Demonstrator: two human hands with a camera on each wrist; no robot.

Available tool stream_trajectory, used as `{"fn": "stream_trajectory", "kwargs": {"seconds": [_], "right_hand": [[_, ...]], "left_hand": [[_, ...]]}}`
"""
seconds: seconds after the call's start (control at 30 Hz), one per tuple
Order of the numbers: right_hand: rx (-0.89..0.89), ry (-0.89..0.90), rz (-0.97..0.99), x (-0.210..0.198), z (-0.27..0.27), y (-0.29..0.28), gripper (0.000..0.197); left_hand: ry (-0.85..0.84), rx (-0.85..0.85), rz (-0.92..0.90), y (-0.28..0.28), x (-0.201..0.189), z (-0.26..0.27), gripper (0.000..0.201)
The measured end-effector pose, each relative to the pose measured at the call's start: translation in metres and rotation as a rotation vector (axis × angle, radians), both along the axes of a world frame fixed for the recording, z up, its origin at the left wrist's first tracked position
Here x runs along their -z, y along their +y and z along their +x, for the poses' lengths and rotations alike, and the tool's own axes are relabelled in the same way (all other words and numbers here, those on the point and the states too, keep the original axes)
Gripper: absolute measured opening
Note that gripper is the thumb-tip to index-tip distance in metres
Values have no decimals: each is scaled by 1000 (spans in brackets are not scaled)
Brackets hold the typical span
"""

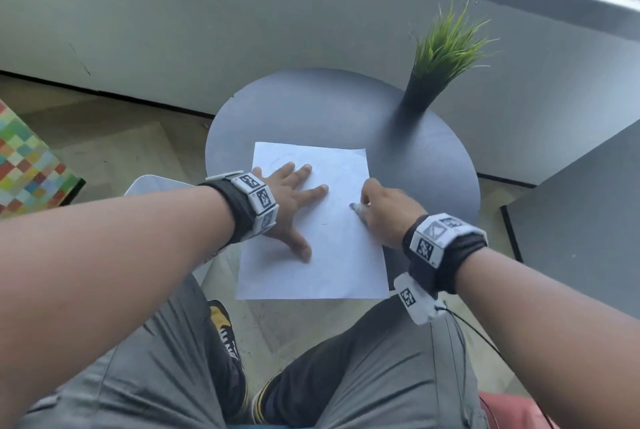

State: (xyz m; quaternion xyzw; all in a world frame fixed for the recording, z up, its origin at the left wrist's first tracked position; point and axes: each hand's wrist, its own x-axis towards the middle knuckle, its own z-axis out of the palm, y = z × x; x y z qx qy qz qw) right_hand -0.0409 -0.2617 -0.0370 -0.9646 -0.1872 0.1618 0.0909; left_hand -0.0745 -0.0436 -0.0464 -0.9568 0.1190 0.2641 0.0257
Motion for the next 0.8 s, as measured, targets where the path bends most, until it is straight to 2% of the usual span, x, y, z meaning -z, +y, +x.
{"fn": "stream_trajectory", "kwargs": {"seconds": [0.13, 0.17, 0.3, 0.37, 0.47, 0.7, 0.8], "right_hand": [[-286, 93, 27, 0, -38, 23, 25], [-291, 109, 22, 0, -35, 23, 24], [-4, 37, 7, 0, -1, 18, 25], [-20, 17, 10, 2, -2, 25, 25], [-203, 89, 51, 5, -21, 38, 22], [112, 62, 44, 0, 12, 6, 24], [158, 39, 37, 0, 0, 16, 24]], "left_hand": [[12, -11, 1, -1, 0, 1, 133], [13, -12, 3, -2, 0, 1, 133], [6, -28, -17, -6, 1, 0, 132], [10, -29, -25, -8, 0, 0, 133], [-1, -18, -53, -8, 0, -3, 134], [1, -28, -42, 20, -5, -14, 131], [12, -45, -48, 22, -2, -18, 133]]}}
